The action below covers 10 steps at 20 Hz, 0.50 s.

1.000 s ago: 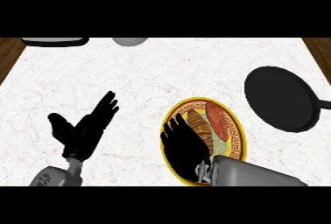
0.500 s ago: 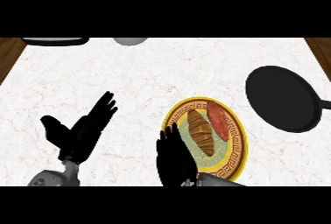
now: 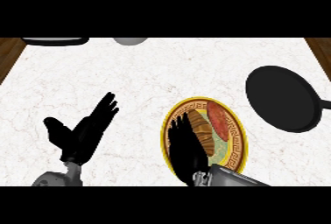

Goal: Pick the croissant from the plate and place it in the pan

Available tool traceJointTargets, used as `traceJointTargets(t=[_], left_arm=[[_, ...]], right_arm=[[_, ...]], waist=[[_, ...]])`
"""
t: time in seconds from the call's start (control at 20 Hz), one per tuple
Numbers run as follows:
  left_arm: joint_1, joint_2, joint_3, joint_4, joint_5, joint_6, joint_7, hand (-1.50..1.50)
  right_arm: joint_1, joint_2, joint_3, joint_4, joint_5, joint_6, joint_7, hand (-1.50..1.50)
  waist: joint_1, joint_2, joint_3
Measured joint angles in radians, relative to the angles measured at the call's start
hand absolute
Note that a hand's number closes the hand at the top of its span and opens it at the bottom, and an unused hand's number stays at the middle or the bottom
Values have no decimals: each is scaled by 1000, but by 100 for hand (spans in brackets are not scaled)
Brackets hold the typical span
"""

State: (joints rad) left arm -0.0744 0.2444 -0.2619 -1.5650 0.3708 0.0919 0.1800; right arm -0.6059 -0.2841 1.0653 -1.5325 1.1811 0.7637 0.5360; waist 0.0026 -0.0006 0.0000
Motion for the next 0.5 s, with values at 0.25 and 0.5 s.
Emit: traceJointTargets(t=[0.25, 0.5], left_arm=[[-13, -24, 19, 18, -24, -15, 5, 0], [-8, -42, 30, 7, -37, -30, 24, 0]], right_arm=[[16, -10, -42, 48, 71, -55, -86, -150], [31, 1, -78, 135, 146, -135, -156, 150]], waist=[[0, 0, 0], [1, 1, 0]])
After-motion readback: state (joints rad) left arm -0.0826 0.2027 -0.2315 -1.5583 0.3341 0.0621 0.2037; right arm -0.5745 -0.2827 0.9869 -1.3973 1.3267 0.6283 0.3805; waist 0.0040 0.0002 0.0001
